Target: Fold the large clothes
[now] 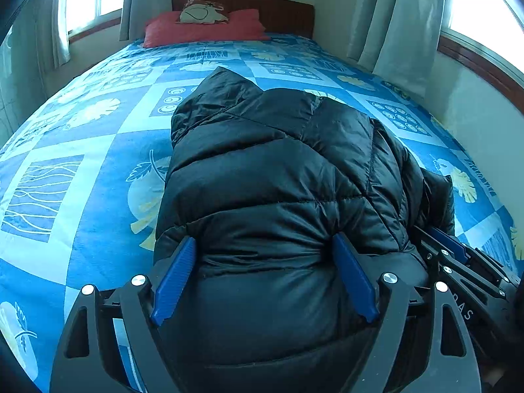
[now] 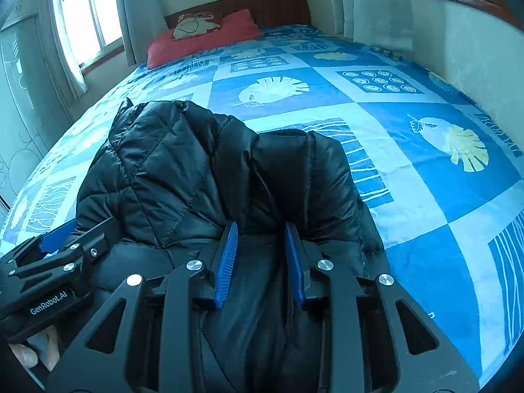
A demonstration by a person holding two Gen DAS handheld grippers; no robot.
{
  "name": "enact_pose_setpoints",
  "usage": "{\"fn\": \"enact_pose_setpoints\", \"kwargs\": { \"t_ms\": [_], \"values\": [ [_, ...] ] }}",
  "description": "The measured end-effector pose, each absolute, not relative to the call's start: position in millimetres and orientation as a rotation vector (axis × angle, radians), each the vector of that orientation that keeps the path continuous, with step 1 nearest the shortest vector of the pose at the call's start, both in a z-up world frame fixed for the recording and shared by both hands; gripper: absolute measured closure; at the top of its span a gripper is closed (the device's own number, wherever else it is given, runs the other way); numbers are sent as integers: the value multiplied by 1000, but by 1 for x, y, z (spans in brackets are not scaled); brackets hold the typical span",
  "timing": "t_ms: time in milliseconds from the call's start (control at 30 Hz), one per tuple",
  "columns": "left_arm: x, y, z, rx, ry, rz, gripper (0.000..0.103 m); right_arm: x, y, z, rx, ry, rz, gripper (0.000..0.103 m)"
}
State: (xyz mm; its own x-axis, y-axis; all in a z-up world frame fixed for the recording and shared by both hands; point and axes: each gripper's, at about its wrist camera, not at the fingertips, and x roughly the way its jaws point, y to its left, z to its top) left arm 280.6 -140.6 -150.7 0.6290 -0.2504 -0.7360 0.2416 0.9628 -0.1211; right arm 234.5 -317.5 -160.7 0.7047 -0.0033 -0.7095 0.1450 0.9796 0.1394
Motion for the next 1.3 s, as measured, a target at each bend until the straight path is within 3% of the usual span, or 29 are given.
{"fn": "enact_pose_setpoints", "kwargs": {
  "t_ms": [867, 1033, 1300],
  "values": [
    [273, -139, -138, -25, 835, -302, 20, 222, -304, -142, 128, 744, -113, 72],
    [266, -126, -125, -59, 837, -336, 20, 209, -306, -130, 152, 713, -98, 62],
    [244, -72, -118, -265, 901, -324, 20, 179, -319, -112, 210, 687, -116, 30]
  ]
}}
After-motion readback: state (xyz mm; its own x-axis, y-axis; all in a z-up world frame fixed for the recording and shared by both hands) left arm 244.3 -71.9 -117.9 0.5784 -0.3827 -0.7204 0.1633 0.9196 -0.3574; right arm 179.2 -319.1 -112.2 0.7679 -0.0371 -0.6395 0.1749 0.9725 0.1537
